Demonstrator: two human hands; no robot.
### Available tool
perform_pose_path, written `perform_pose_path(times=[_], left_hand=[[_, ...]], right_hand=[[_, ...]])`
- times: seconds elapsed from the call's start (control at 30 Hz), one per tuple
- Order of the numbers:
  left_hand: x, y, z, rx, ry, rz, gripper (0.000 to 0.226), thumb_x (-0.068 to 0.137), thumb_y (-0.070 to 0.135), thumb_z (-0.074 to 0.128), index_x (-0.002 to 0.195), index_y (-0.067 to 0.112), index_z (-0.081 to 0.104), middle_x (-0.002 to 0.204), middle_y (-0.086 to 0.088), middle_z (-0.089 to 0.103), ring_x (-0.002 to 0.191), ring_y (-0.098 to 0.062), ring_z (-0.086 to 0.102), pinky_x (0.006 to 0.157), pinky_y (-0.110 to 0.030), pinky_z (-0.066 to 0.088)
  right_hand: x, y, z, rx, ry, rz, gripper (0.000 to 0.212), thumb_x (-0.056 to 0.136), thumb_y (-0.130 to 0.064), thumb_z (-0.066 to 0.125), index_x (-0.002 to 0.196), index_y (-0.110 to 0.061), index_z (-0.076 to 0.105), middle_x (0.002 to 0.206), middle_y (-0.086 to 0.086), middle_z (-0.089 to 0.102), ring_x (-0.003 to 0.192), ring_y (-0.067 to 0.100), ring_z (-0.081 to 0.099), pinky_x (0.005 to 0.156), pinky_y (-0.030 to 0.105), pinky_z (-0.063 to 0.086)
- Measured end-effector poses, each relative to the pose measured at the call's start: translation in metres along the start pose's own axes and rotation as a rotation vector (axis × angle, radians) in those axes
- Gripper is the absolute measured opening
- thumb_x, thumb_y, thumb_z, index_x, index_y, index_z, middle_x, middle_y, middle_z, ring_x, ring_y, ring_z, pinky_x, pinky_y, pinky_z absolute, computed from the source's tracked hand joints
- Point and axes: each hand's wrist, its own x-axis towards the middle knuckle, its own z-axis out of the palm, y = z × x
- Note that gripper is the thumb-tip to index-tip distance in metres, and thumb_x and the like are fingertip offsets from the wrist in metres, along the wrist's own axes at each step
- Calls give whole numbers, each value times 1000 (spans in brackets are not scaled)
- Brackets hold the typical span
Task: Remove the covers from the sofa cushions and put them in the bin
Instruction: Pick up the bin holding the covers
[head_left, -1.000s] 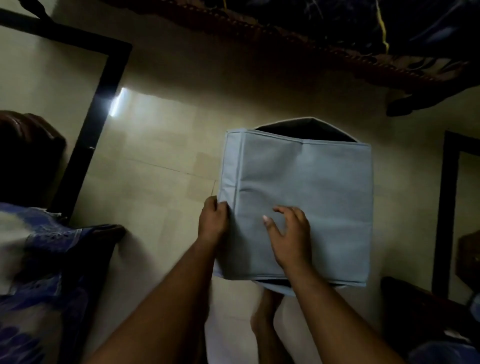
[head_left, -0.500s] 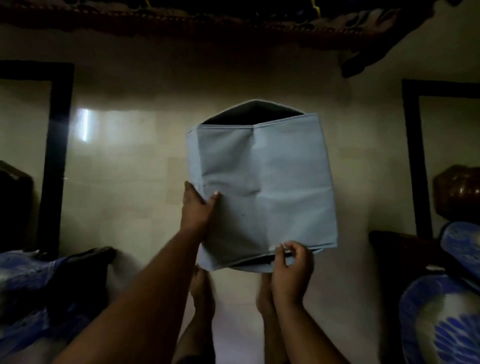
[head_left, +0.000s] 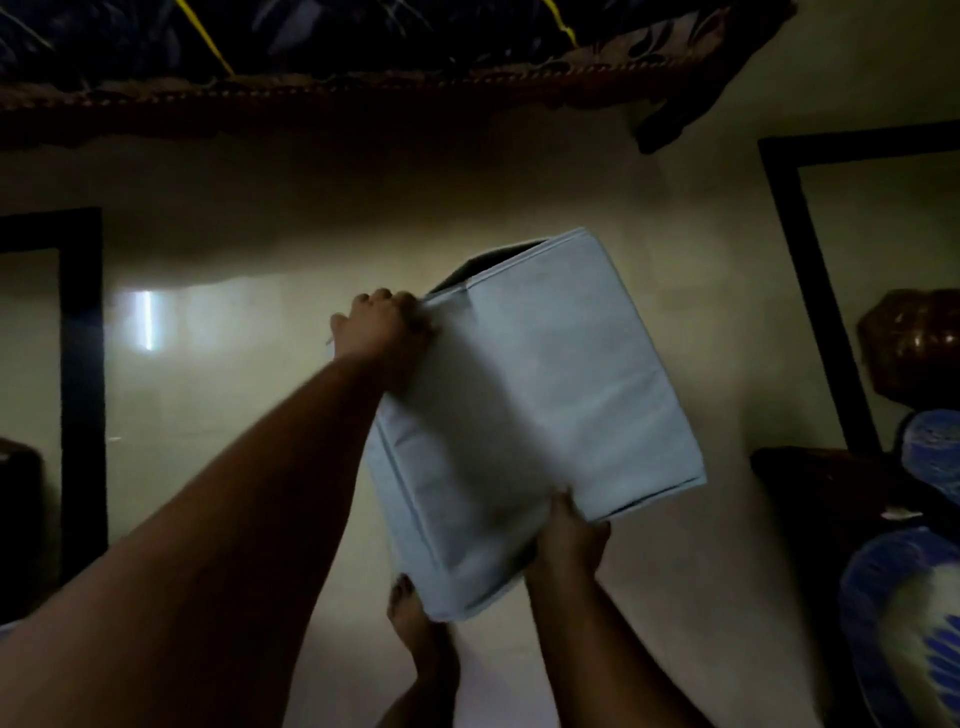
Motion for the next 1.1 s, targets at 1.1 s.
perform_pose_path(times=[1.1], left_hand=[[-98, -425, -139, -993, 899, -1377, 40, 101, 38, 49, 87, 7, 71, 94, -17, 66, 85, -38, 61, 66, -34, 38]], right_hand=[[-480, -333, 478, -996, -745, -1356, 67, 67, -44, 65, 128, -21, 51, 125, 11, 58, 107, 37, 61, 93, 46, 55]])
